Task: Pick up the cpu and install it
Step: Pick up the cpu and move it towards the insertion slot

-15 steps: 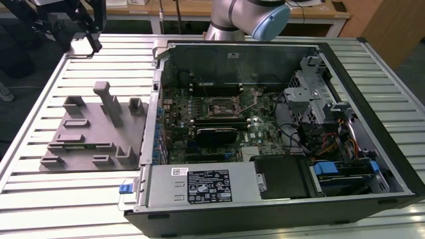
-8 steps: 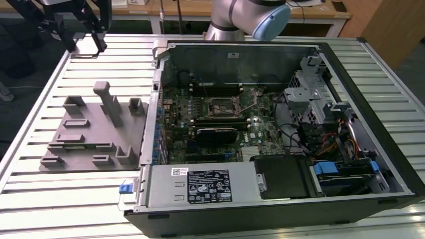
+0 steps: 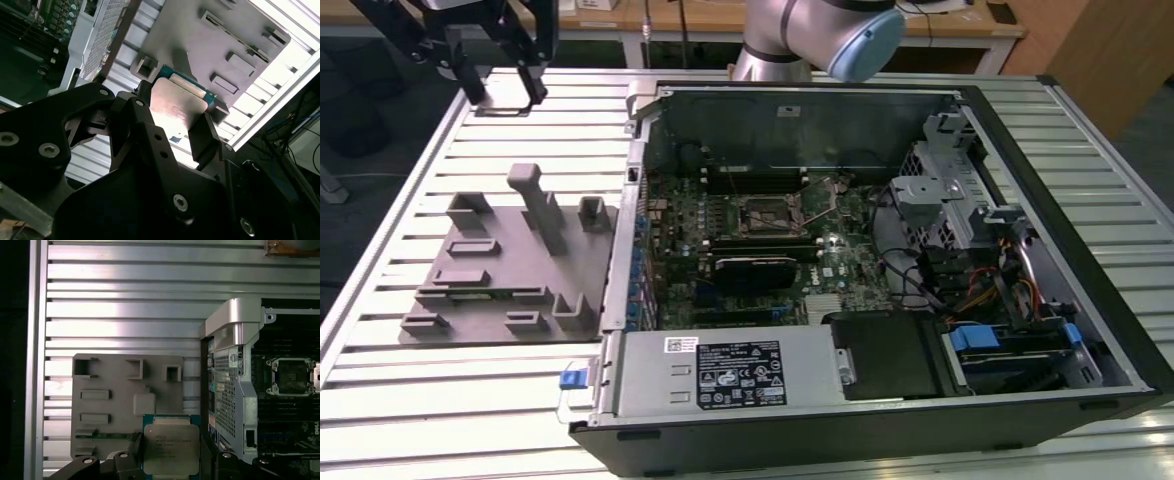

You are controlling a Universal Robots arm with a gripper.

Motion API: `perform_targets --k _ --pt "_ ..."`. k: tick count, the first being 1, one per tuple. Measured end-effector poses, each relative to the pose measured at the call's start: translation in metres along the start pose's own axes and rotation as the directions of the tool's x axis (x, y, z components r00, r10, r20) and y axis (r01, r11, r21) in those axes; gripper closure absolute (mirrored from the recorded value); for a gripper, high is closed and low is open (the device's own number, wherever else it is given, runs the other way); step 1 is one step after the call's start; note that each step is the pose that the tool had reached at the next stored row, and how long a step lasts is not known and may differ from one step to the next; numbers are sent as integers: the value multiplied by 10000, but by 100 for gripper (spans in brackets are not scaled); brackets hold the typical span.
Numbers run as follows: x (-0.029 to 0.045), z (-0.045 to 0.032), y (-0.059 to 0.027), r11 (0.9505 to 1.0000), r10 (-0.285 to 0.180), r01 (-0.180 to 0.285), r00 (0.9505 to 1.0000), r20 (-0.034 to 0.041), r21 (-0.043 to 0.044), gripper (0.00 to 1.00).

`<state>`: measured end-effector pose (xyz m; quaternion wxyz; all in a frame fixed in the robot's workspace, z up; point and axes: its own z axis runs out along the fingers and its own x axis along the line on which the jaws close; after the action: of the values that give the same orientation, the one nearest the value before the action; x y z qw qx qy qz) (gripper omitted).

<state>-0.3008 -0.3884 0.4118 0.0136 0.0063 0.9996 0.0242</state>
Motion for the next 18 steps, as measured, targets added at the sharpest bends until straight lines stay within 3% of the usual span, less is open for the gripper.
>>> perform_targets --k 18 --pt "-297 9 28 10000 1 -1 10000 0 0 46"
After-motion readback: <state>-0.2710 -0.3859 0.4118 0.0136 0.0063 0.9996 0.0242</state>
